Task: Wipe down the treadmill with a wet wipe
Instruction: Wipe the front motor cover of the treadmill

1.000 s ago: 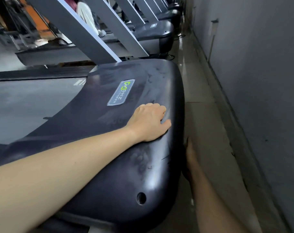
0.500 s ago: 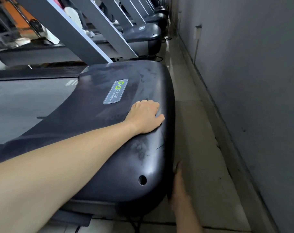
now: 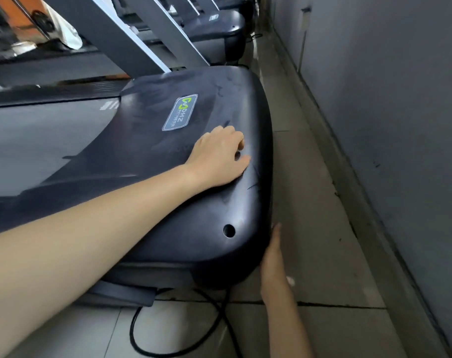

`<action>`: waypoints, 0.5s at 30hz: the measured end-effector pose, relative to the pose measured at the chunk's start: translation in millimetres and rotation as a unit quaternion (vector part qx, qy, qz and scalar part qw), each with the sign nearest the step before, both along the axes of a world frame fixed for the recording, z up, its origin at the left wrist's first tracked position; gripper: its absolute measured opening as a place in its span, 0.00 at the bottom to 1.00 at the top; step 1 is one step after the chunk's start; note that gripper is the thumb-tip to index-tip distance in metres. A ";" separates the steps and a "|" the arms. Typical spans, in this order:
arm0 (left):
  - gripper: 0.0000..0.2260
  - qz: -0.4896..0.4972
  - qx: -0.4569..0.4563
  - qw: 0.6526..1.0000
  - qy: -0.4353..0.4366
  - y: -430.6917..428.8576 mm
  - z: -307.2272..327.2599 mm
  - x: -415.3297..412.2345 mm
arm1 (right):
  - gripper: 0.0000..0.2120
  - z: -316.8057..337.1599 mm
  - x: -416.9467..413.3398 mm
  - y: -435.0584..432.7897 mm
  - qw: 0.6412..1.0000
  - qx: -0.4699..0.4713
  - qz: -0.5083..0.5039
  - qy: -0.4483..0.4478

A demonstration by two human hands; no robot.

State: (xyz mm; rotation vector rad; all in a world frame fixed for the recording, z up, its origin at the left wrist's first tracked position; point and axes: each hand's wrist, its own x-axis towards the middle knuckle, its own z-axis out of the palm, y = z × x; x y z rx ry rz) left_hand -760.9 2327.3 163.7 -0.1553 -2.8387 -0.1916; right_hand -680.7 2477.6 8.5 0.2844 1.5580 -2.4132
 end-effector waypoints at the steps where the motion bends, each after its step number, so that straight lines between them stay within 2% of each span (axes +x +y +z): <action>1: 0.12 -0.013 0.002 1.000 0.004 -3.1 -3.2 19.6 | 0.51 5.9 -3.3 -2.5 1.000 0.023 0.010 0.016; 3: 0.15 -0.041 -0.005 0.999 0.029 -9.8 -10.7 58.2 | 0.47 10.0 -22.9 -6.6 0.996 0.068 -0.005 0.050; 5: 0.16 -0.051 -0.011 0.998 0.046 -16.5 -17.9 90.3 | 0.38 13.3 -34.9 -3.8 0.996 0.053 -0.006 0.068; 8: 0.17 -0.035 -0.013 0.996 0.076 -26.0 -24.1 123.9 | 0.20 -6.9 -15.0 -5.8 0.998 -0.049 -0.035 -0.012; 9: 0.18 -0.033 -0.019 0.995 0.087 -28.6 -26.5 130.5 | 0.17 -13.1 -1.6 -10.2 0.996 -0.063 -0.049 -0.043; 11: 0.18 -0.034 -0.022 0.994 0.103 -30.4 -33.5 136.9 | 0.17 -16.6 22.2 -20.0 0.992 -0.033 -0.094 -0.081; 13: 0.18 -0.028 -0.008 0.993 0.111 -29.7 -39.2 137.9 | 0.22 1.7 32.9 -30.8 0.990 0.047 -0.125 -0.036; 15: 0.18 -0.023 0.005 0.993 0.119 -28.8 -41.4 138.2 | 0.28 14.3 32.8 -35.8 0.983 0.116 -0.135 0.047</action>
